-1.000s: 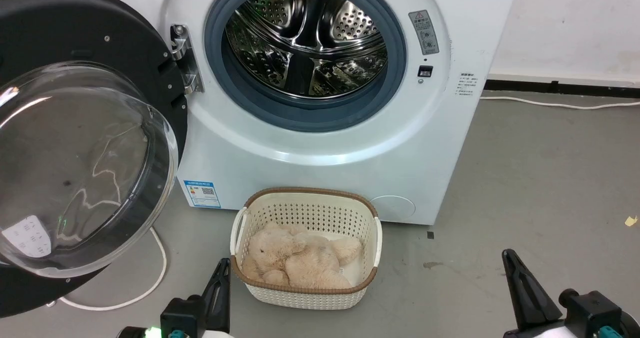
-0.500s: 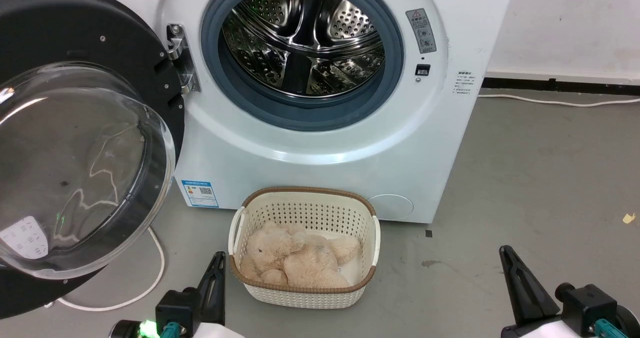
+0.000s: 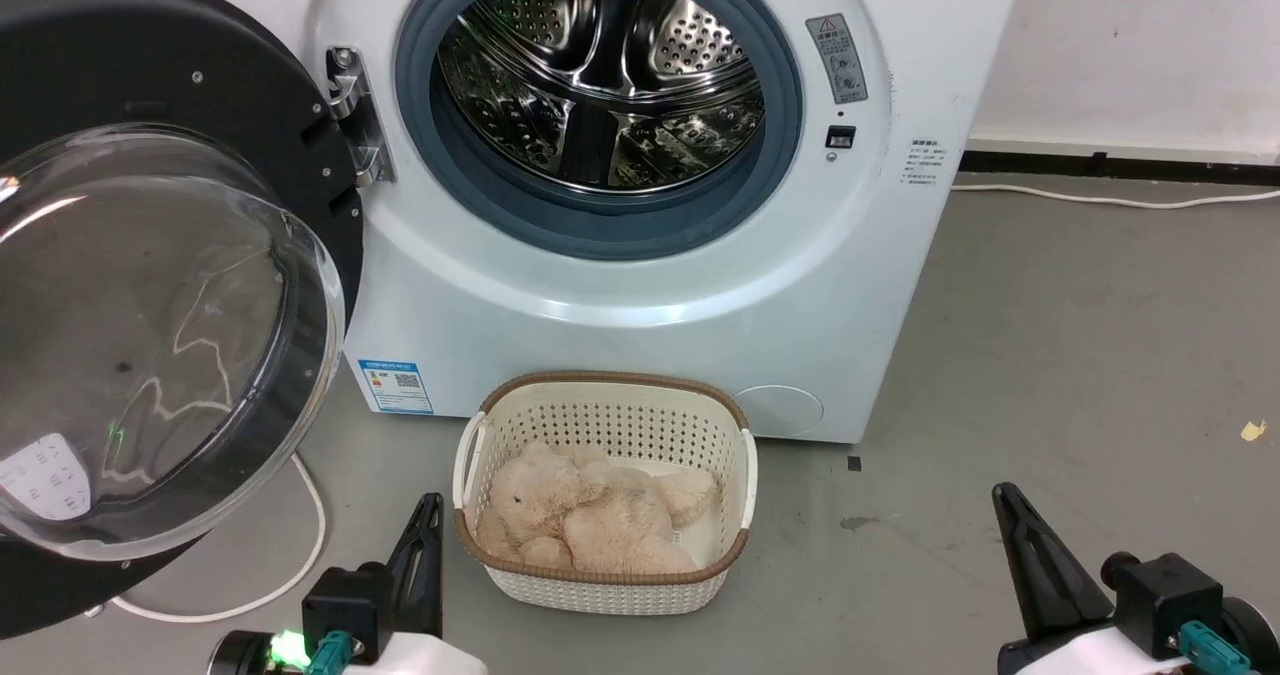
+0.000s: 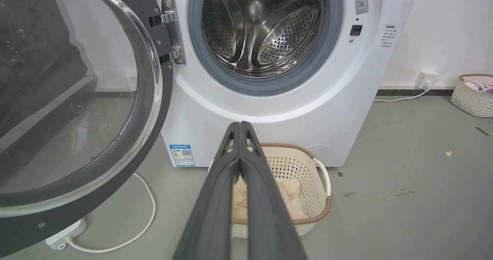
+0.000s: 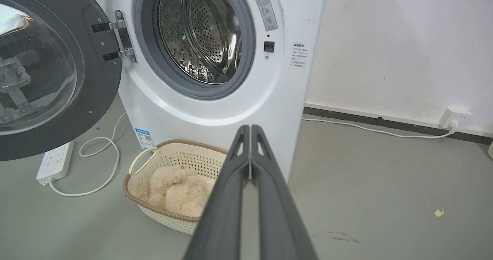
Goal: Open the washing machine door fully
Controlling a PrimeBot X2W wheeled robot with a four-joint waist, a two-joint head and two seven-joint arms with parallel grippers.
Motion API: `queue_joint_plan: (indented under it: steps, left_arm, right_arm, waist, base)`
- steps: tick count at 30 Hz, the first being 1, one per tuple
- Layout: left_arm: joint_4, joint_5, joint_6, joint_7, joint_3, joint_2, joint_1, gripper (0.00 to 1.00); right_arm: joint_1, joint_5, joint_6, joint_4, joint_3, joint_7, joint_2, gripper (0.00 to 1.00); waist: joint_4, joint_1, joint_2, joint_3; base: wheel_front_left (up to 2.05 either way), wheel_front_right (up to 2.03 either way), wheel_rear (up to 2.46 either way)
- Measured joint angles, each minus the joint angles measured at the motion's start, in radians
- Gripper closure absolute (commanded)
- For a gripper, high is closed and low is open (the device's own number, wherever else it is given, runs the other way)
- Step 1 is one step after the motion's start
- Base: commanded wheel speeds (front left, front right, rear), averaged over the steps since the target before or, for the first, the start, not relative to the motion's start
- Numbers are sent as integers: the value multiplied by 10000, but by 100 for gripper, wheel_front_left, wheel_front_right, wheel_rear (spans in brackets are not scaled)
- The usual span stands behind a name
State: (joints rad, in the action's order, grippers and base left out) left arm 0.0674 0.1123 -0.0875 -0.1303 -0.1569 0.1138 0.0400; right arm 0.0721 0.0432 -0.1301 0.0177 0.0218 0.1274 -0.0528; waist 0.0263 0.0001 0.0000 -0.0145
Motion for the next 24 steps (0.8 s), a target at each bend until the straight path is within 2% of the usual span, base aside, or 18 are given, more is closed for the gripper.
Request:
queue_joint_plan:
  steps: [24]
  left_arm:
    - [-255, -407, 297, 510, 571, -230, -52, 100]
  right_arm:
    - [-208, -142, 0, -44, -82, -476, 0, 100]
  waist:
    - [-103, 0, 0, 57]
  base:
    - [0, 0, 0]
